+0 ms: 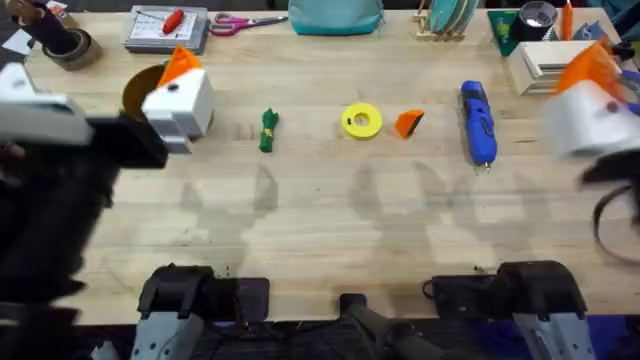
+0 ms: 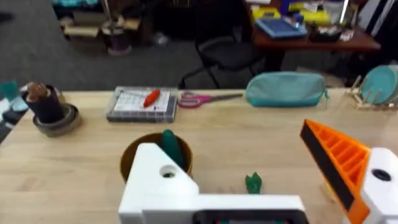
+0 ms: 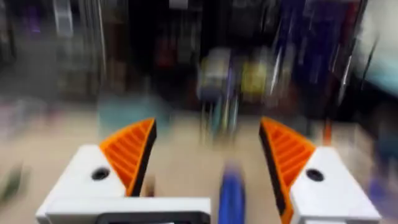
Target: Pick up the gripper from the table and insert it into the empty holder that is missing its gripper. Then pick up a screw, insert it into the mounting hole, and use the screwdriver to tighten it. Finally, clean up the table by picking up the vegetable and placing it into the bucket.
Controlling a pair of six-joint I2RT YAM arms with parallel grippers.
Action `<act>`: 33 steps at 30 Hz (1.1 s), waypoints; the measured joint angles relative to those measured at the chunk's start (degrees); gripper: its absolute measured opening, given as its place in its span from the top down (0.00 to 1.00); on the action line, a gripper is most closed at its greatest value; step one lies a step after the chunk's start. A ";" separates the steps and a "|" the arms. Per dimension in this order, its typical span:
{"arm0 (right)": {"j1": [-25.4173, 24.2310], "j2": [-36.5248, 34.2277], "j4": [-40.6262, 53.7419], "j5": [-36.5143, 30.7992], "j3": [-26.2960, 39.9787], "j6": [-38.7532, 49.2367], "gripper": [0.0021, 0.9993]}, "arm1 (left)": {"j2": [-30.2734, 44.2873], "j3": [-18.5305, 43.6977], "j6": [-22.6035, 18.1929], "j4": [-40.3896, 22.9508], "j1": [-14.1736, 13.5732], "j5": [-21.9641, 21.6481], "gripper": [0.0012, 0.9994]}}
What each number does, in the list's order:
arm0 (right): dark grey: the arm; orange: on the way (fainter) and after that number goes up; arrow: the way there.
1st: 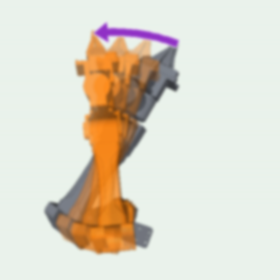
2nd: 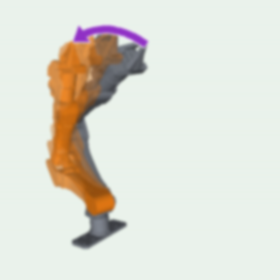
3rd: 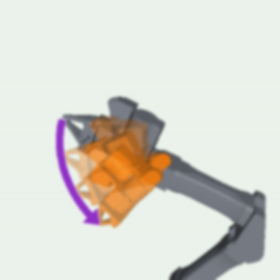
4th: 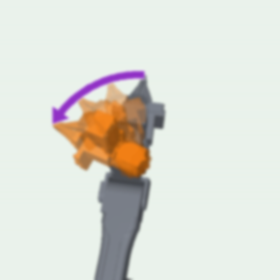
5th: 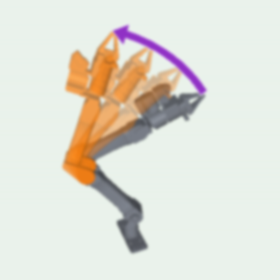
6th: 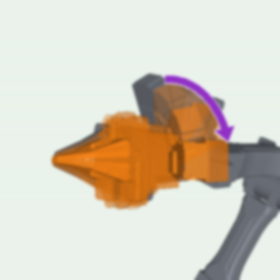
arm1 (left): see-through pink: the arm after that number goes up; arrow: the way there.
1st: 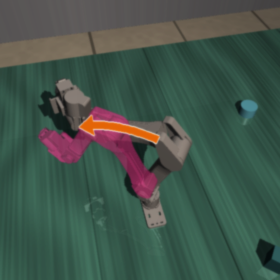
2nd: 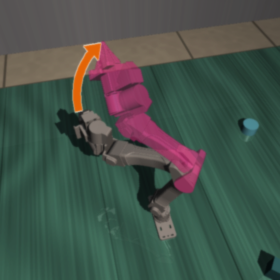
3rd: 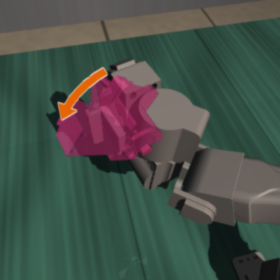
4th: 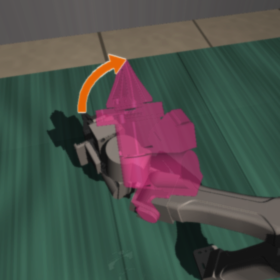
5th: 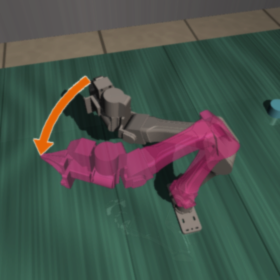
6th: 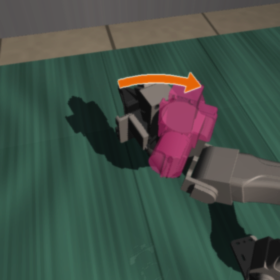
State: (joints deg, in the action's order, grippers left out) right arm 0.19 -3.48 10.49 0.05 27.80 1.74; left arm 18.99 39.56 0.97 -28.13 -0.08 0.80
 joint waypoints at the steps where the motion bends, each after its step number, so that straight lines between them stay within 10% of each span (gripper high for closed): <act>1: 0.04 -2.14 14.45 0.17 5.18 0.16 0.00 | 2.37 2.37 -0.02 -1.94 0.00 0.02 0.01; 9: -0.02 -30.80 33.20 0.21 33.76 0.19 0.00 | 17.98 16.91 0.00 -15.03 0.00 0.02 0.01; 33: -0.02 -38.04 38.15 0.20 35.05 -0.93 0.00 | 27.14 18.70 -0.47 -21.74 0.00 1.22 0.01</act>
State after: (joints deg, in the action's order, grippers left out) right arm 0.16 -41.52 48.64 0.25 62.85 0.81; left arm 46.13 58.26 0.50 -49.86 -0.08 2.02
